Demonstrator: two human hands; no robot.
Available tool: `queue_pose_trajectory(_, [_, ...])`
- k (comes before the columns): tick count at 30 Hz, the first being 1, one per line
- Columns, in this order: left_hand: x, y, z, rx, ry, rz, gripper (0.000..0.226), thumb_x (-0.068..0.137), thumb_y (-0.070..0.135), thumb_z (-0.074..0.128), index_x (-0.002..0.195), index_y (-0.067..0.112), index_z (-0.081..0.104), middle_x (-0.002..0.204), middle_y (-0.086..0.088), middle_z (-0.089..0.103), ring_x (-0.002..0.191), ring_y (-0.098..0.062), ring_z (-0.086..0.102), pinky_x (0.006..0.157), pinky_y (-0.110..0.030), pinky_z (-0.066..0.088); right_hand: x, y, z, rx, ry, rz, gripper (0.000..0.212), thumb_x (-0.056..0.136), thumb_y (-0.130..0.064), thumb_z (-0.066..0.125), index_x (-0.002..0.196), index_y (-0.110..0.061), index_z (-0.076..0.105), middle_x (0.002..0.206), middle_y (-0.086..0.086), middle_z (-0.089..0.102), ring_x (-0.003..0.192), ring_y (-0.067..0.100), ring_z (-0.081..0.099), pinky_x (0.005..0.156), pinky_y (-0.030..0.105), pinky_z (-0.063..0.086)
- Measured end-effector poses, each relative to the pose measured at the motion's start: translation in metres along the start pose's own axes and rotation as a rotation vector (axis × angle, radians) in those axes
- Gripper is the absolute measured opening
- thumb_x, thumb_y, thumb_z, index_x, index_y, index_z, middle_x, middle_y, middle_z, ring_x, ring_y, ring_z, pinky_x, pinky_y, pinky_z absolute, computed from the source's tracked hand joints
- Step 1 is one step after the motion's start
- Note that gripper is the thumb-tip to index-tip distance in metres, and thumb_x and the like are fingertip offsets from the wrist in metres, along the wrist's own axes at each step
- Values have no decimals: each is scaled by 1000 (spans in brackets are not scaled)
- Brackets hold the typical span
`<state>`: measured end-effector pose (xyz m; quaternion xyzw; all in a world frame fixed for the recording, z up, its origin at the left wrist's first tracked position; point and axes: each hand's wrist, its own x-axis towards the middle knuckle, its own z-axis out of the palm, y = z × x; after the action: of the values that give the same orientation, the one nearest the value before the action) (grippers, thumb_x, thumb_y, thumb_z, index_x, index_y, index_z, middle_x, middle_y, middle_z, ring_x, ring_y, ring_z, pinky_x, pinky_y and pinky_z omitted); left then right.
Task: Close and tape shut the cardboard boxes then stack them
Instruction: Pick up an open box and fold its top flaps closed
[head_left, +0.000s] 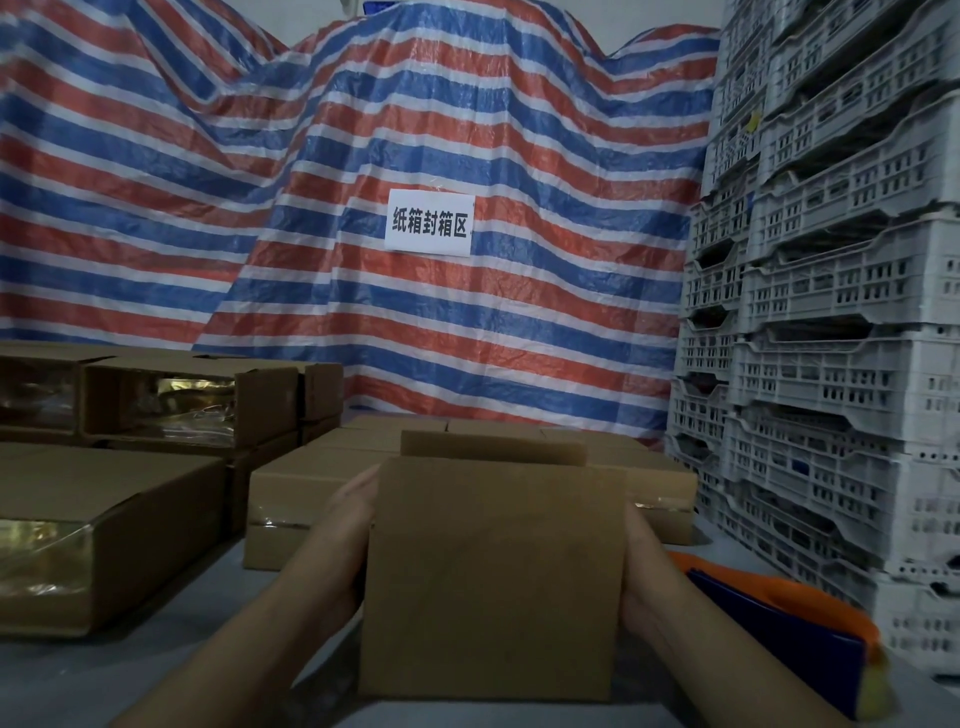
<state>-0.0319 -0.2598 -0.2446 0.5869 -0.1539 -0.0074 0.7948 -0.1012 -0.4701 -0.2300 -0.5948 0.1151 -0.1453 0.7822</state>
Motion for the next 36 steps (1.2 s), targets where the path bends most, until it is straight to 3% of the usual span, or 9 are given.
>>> queue_pose_trajectory(4, [1, 8, -2, 37, -67, -27, 54, 97, 60, 35, 93, 21, 73, 86, 2, 74, 76, -16, 72, 68, -35, 50, -1, -1, 0, -15, -3, 8, 34, 101, -24, 53, 72, -6, 59, 58, 9, 61, 38, 15, 59, 49, 30, 47])
queue_pose_trajectory(7, [-1, 17, -7, 16, -243, -63, 73, 66, 86, 35, 93, 34, 79, 101, -4, 76, 93, -20, 73, 80, -40, 49, 2, 0, -1, -12, 7, -3, 30, 102, -25, 52, 78, -8, 61, 57, 8, 65, 42, 17, 63, 54, 31, 48])
queue_pose_trajectory(12, [-1, 13, -9, 27, -208, -75, 64, 62, 66, 54, 108, 23, 64, 92, -4, 77, 83, -19, 74, 75, -39, 47, 8, 0, -5, 64, 21, 19, 30, 103, -23, 49, 79, -9, 58, 50, 3, 63, 39, 15, 60, 43, 26, 49])
queue_pose_trajectory(17, [-6, 19, -1, 84, -196, -59, 46, 69, 56, 61, 98, 23, 75, 98, -10, 76, 86, -23, 73, 78, -40, 49, 15, 2, -7, 130, -23, 72, 35, 98, -28, 56, 71, -7, 61, 52, 8, 64, 39, 20, 62, 37, 25, 49])
queue_pose_trajectory(22, [-3, 18, 1, 141, -130, -23, 24, 88, 33, 60, 100, 18, 76, 97, -10, 75, 85, -25, 70, 74, -36, 52, 22, 4, -11, 106, -144, 8, 27, 93, -32, 62, 85, -8, 69, 65, 11, 71, 52, 23, 69, 47, 27, 54])
queue_pose_trajectory(27, [2, 15, -2, 143, -95, -36, 23, 95, 24, 54, 94, 23, 77, 89, -5, 76, 83, -26, 68, 70, -37, 53, 24, 0, -13, 152, -255, -12, 48, 84, -49, 68, 114, -12, 69, 97, 19, 77, 78, 30, 77, 69, 37, 55])
queue_pose_trajectory(29, [4, 14, -4, 144, -101, -39, 25, 96, 25, 54, 89, 24, 78, 86, -4, 76, 82, -26, 67, 70, -37, 51, 25, -2, -16, 137, -314, -41, 54, 80, -46, 73, 121, -12, 66, 106, 19, 75, 89, 31, 76, 75, 39, 57])
queue_pose_trajectory(33, [5, 12, -3, 148, -117, -42, 24, 96, 25, 54, 88, 24, 76, 89, -8, 73, 78, -26, 64, 66, -35, 49, 28, -3, -25, 62, -377, -61, 36, 78, -27, 72, 111, -13, 68, 93, 13, 76, 77, 23, 75, 63, 32, 59])
queue_pose_trajectory(36, [6, 10, -2, 119, -110, -16, 15, 94, 23, 56, 98, 30, 69, 102, -8, 68, 80, -26, 63, 63, -36, 50, 32, -2, -28, 48, -404, -78, 38, 81, -21, 75, 117, -11, 68, 101, 15, 76, 82, 23, 75, 65, 31, 60])
